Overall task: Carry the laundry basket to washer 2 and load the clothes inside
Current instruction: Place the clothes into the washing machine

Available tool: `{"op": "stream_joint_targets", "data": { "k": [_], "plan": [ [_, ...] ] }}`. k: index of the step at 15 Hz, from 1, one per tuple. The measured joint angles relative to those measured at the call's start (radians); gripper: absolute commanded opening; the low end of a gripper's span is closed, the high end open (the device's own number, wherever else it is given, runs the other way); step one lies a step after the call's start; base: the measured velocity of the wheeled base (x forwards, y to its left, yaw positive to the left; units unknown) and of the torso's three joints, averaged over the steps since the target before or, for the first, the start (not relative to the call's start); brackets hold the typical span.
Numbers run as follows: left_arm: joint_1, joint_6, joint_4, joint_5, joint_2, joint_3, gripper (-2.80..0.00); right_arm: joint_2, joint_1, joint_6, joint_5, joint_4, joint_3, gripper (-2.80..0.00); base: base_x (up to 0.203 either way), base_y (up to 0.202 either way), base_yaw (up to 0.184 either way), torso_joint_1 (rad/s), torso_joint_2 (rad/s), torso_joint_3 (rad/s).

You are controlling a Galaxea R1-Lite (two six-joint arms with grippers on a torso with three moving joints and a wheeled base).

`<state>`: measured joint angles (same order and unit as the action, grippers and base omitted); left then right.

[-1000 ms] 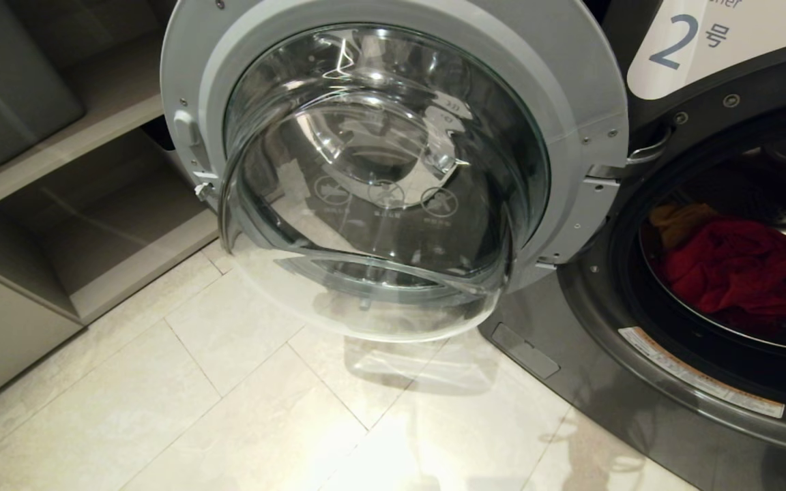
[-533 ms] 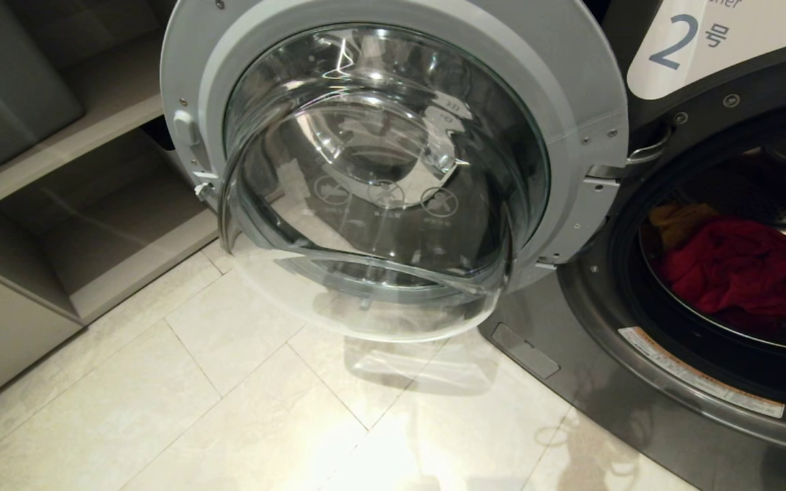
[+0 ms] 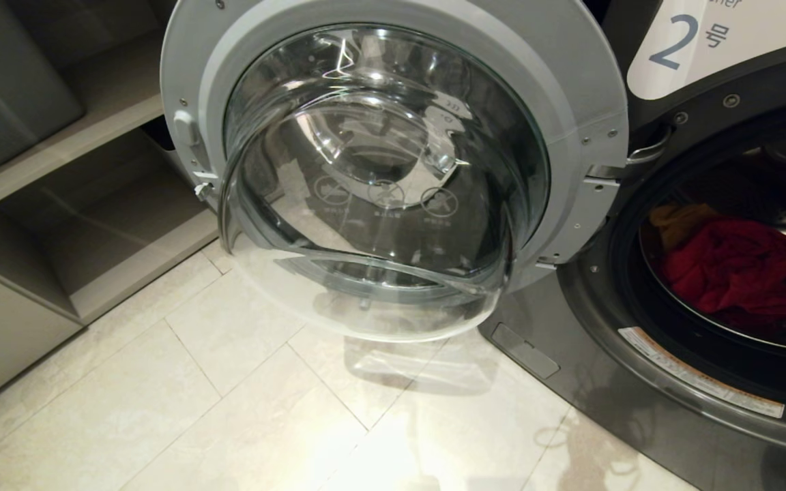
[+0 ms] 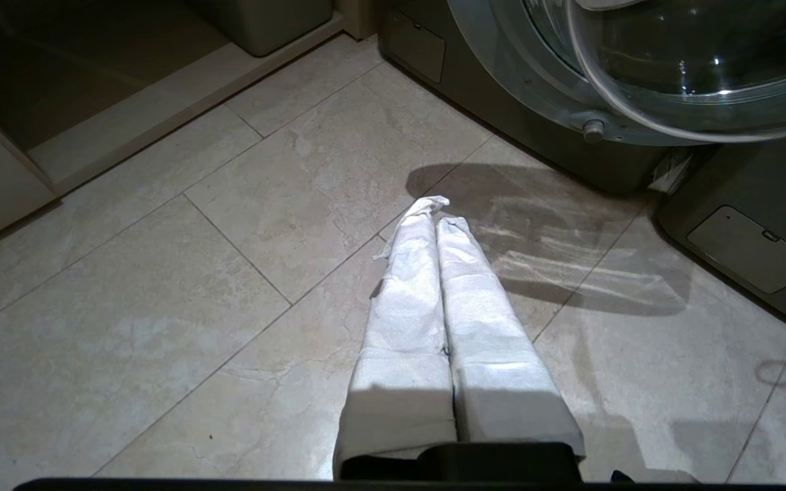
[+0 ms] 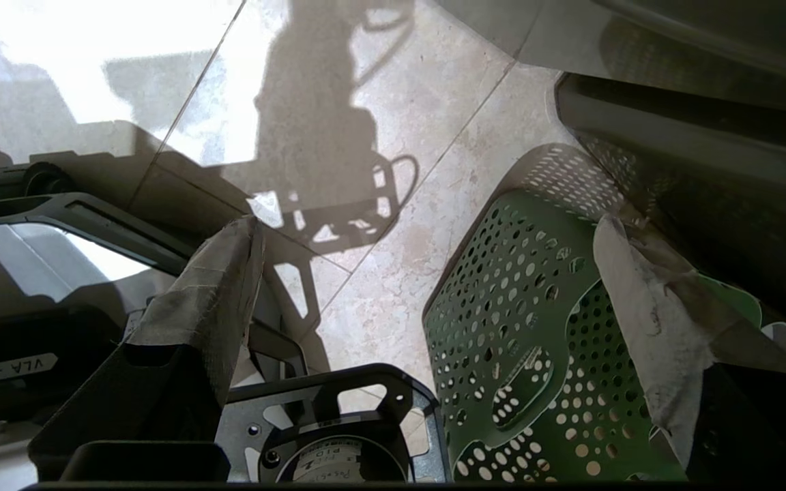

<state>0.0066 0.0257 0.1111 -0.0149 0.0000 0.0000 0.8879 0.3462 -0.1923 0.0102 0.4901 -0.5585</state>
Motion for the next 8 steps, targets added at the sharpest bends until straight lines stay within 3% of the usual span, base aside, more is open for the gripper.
{"op": "stream_joint_targets", "data": {
  "k": [7,8],
  "plan": [
    [0.000,0.000,0.000,0.000,0.000,0.000,-2.80,0.007,-0.003,-0.033,-0.001,-0.002,-0.024,0.00,0.000,0.000,0.000,0.000,0.00,0.000],
    [0.000,0.000,0.000,0.000,0.000,0.000,-2.80,0.009,-0.003,-0.033,-0.001,-0.002,-0.025,-2.80,0.000,0.000,0.000,0.000,0.00,0.000]
  ]
}}
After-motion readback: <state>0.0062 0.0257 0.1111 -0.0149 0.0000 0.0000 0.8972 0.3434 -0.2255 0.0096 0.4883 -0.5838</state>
